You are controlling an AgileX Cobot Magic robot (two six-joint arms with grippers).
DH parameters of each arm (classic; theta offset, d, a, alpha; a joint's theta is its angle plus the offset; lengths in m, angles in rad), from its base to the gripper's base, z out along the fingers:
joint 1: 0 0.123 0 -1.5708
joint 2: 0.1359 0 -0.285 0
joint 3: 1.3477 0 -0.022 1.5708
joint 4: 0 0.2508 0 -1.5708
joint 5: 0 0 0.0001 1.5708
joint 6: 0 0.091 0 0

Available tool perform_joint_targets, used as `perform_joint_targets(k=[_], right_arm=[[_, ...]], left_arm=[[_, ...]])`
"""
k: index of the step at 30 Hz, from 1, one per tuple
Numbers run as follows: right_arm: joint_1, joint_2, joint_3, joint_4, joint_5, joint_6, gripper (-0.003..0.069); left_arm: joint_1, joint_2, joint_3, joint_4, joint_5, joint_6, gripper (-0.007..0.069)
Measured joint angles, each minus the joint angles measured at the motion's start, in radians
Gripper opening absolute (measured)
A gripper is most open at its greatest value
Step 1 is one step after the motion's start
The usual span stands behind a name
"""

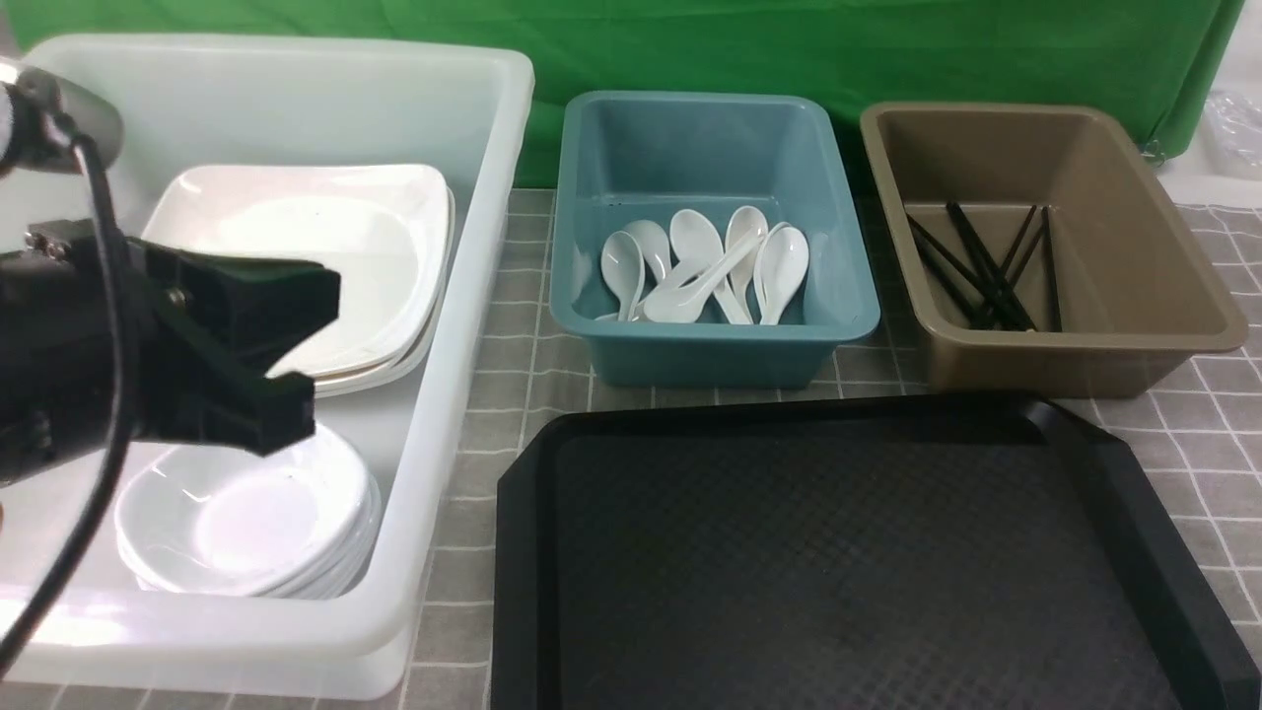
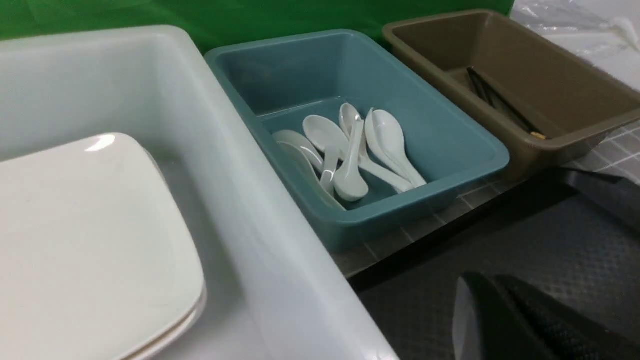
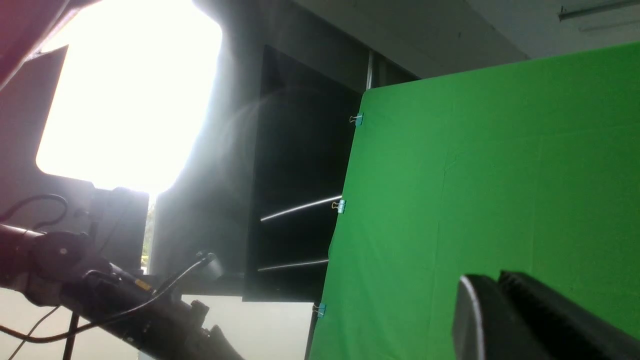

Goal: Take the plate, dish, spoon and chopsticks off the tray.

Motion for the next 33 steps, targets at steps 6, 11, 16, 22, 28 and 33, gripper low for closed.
perform_joint_targets(k=[6,11,16,22,28,33], right_arm=[[0.0,0.0,0.0,0.0,0.0,0.0,0.009],[0.0,0.0,0.0,0.0,0.001,0.0,0.0097],[0.0,0.0,0.0,0.0,0.001,0.0,0.0115],[0.0,0.0,0.0,0.0,0.002,-0.001,0.0135],[0.0,0.0,0.0,0.0,0.002,-0.001,0.0144],[0.0,0.0,0.0,0.0,0.003,-0.001,0.0146]], left_arm=[[0.0,0.0,0.0,0.153,-0.002,-0.008,0.0002],[-0.001,-0.002,0.0,0.176,-0.015,-0.105,0.0003],[-0.001,-0.081,0.033,0.473,-0.027,-0.487,0.0003],[0.002,-0.323,0.231,0.634,-0.16,-0.595,0.0003],[0.15,-0.668,0.597,0.554,-0.353,-0.457,0.0003],[0.279,-0.852,0.714,0.549,-0.301,-0.501,0.0003]])
